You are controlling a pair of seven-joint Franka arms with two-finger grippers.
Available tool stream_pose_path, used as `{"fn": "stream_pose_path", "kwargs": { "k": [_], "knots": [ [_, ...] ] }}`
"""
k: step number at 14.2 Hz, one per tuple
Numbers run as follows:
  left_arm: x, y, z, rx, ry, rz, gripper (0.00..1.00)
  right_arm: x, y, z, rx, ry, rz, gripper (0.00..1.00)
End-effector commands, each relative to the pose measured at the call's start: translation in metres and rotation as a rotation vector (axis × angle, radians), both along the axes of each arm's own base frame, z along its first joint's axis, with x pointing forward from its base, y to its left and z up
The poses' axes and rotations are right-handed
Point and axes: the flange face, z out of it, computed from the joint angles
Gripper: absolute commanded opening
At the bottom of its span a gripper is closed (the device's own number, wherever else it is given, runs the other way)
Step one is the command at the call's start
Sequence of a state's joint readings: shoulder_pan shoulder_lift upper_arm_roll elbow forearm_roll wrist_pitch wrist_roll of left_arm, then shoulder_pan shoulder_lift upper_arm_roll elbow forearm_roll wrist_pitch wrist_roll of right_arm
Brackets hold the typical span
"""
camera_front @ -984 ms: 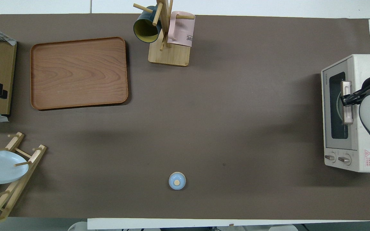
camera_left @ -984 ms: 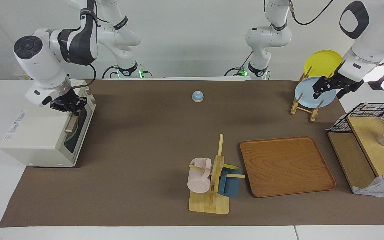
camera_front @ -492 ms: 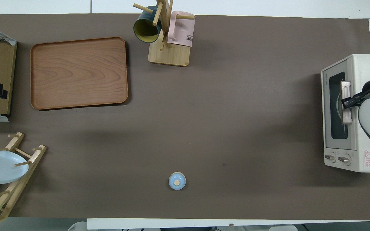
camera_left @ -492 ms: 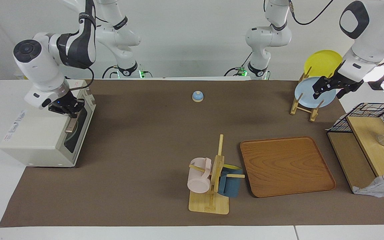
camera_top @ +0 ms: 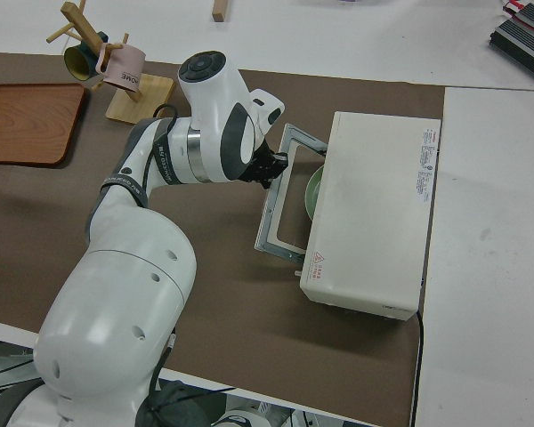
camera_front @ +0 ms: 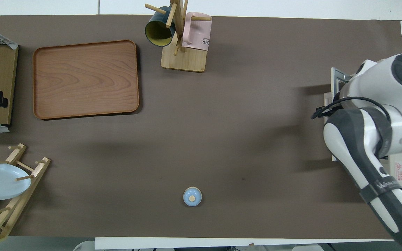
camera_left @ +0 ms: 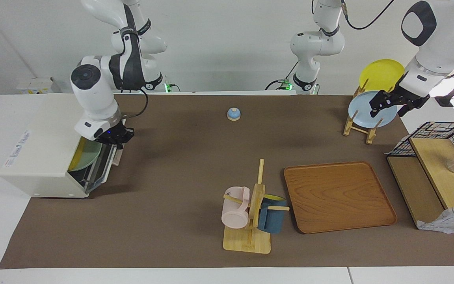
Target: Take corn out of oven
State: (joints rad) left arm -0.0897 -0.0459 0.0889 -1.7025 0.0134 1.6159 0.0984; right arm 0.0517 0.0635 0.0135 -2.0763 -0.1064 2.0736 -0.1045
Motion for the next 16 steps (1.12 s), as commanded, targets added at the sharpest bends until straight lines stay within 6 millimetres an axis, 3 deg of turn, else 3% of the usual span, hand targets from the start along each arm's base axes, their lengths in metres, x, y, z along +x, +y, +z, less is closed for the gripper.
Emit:
{"fn": "stream_pose_path", "kwargs": {
  "k": [1,4,6,8,10,12,14,16],
  "knots": [
    [0.001,0.001,0.002,0.007,0.001,0.002,1.00,0.021,-0.011,-0.047,-0.001,-0.023,-0.027,0.00],
    [0.001,0.001,0.002,0.007,0.001,0.002,1.00,0.025,-0.006,-0.067,0.001,-0.030,-0.058,0.00],
    [0.001,0.001,0.001,0.007,0.002,0.002,1.00,0.028,0.024,-0.065,0.020,-0.045,-0.065,0.00],
    [0.001,0.001,0.002,0.007,0.001,0.002,1.00,0.032,0.056,-0.056,0.049,-0.054,-0.088,0.15],
    [0.001,0.002,0.001,0.007,0.002,0.004,1.00,0.035,0.060,-0.038,0.048,-0.053,-0.088,0.37],
    [0.001,0.001,0.002,0.007,0.001,0.002,1.00,0.030,0.041,-0.007,0.040,-0.032,-0.122,0.57],
    [0.001,0.001,0.002,0.007,0.001,0.002,1.00,0.019,0.016,0.011,0.029,0.012,-0.164,0.63],
    [0.001,0.001,0.002,0.007,0.001,0.002,1.00,0.014,-0.012,0.013,0.021,0.056,-0.205,0.63]
  ]
}}
